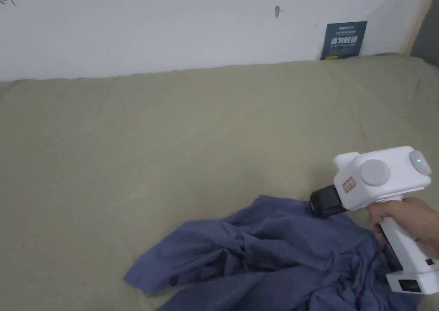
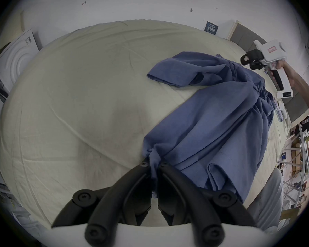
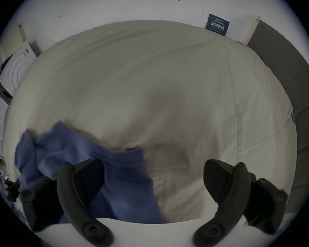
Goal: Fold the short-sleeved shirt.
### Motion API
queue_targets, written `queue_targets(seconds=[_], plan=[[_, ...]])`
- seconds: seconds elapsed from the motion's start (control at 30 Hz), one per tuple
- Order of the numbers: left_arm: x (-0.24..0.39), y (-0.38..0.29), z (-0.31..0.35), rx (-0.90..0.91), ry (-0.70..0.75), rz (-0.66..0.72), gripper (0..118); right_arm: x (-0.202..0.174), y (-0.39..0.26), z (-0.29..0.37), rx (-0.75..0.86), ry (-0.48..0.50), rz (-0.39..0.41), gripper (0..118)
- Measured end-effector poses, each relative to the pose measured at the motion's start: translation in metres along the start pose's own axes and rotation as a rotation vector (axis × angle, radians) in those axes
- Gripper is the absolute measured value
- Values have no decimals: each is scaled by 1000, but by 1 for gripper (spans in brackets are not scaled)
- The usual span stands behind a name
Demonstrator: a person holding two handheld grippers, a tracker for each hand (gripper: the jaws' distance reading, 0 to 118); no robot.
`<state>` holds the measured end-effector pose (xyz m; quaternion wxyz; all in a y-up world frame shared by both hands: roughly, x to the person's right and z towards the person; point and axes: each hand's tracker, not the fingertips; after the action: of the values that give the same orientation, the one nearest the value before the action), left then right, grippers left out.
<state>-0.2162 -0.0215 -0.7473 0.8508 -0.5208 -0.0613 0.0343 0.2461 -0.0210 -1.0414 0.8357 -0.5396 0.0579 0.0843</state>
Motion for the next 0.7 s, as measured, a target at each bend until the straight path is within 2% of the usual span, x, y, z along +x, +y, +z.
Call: queue_targets(seconds=[0.07, 0.1, 0.13, 0.17, 0.2, 0.23, 0.27, 0.33, 0.4, 0.47, 0.53, 0.7], plan=[[-3, 0, -1, -3, -9, 15, 2, -2, -8, -9, -7, 30, 15, 89], [-3, 0, -1, -3, -12, 23, 2, -7, -12, -6, 24, 7, 10, 73], [-2, 0, -2, -3, -11, 37, 2, -12, -15, -1, 38, 5, 27, 51], [0, 0, -3, -5, -6, 37, 2, -21, -20, 13, 54, 29, 27, 3], [2, 0, -3, -5, 0, 36, 2, -31, -23, 24, 81, 29, 69, 3], [3, 0, -4, -6, 6, 30, 2, -38, -26, 31, 91, -52, 116, 3], [3, 0, -4, -7, 12, 33, 2, -40, -32, 39, 100, -39, 108, 3], [3, 3, 0, -12, 17, 17, 2, -36, -35, 64, 102, 38, 44, 3], [-2, 6, 7, -12, 9, 34, 2, -30, -44, 102, 178, 20, 34, 3], [-7, 9, 22, 49, 55, 62, 2, -11, -47, 143, 212, 64, -16, 3], [-10, 18, 43, 96, 38, 83, 2, 4, -53, 188, 278, 43, -19, 3], [-21, 38, 123, 252, 147, 79, 2, 49, -80, 302, 449, 26, -134, 3]])
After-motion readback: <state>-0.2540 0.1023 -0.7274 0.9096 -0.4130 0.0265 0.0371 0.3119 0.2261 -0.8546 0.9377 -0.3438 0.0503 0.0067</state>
